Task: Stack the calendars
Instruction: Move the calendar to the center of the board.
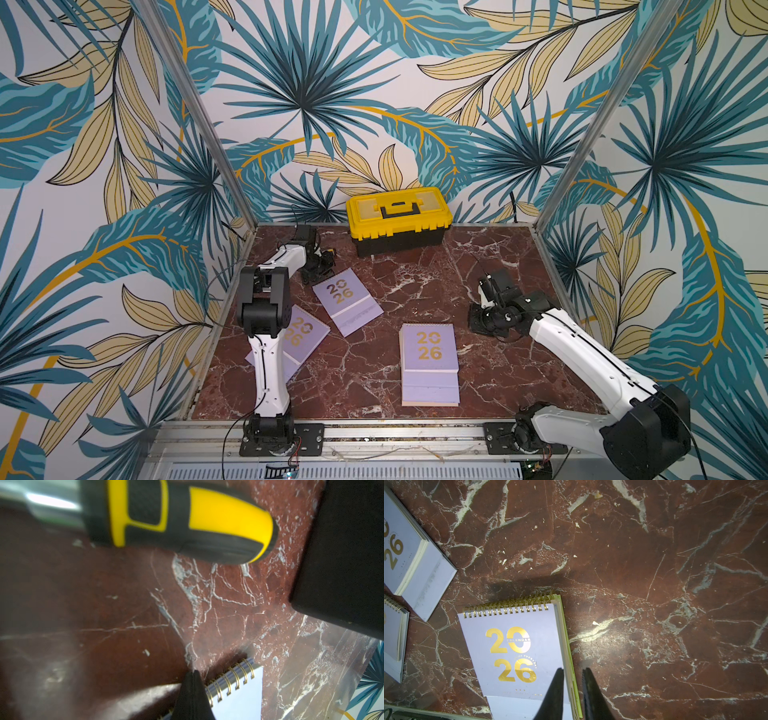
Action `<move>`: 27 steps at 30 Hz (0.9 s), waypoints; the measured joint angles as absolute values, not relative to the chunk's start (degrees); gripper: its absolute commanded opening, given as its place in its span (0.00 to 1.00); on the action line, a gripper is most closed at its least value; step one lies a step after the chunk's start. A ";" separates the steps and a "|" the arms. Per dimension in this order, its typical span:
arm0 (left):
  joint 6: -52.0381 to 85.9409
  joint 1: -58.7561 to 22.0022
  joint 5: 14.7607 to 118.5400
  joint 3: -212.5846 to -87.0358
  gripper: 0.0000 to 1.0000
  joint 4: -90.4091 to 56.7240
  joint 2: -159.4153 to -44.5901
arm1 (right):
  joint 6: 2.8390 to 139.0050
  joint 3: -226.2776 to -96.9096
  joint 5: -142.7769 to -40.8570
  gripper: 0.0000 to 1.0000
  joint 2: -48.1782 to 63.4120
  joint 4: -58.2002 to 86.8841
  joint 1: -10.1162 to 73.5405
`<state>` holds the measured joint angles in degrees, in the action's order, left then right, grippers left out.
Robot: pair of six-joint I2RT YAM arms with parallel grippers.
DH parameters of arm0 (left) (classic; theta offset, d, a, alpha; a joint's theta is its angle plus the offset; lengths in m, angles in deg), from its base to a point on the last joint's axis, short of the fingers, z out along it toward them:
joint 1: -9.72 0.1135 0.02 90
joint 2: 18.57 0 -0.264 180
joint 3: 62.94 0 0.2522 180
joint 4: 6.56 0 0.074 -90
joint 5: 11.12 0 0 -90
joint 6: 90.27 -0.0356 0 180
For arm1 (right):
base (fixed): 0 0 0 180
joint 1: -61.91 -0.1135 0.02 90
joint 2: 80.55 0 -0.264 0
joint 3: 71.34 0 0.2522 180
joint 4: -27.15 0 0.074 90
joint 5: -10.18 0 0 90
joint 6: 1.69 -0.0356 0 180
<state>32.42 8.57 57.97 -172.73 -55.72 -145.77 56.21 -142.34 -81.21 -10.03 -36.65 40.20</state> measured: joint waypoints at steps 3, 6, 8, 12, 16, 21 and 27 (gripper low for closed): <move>32.59 7.02 57.75 -172.65 0.00 -55.70 -145.77 | 56.21 -142.47 -81.80 0.20 -9.92 -36.61 40.16; 32.81 4.60 57.19 -172.41 0.00 -55.68 -145.77 | 56.19 -143.06 -82.50 0.20 -9.24 -36.28 40.16; 33.07 3.02 56.75 -172.17 0.00 -55.68 -145.77 | 56.21 -143.63 -83.09 0.20 -8.52 -35.89 40.16; 34.01 0.33 56.29 -170.90 0.00 -54.76 -145.20 | 56.23 -145.09 -84.13 0.20 -6.57 -34.64 40.16; 34.76 -1.24 56.36 -169.37 0.00 -54.39 -144.15 | 56.21 -146.73 -85.73 0.21 -4.08 -32.65 40.16; 35.17 -1.81 57.38 -166.18 0.00 -54.54 -140.76 | 55.90 -150.49 -87.76 0.25 0.86 -29.66 39.17; 35.33 -0.30 59.13 -160.93 0.00 -54.63 -129.77 | 54.42 -158.23 -90.28 0.31 10.39 -24.80 34.95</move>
<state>35.33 -0.30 59.13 -160.93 -54.63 -129.77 54.42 -158.23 -90.28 10.39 -24.80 34.95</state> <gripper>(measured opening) 0.046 0.292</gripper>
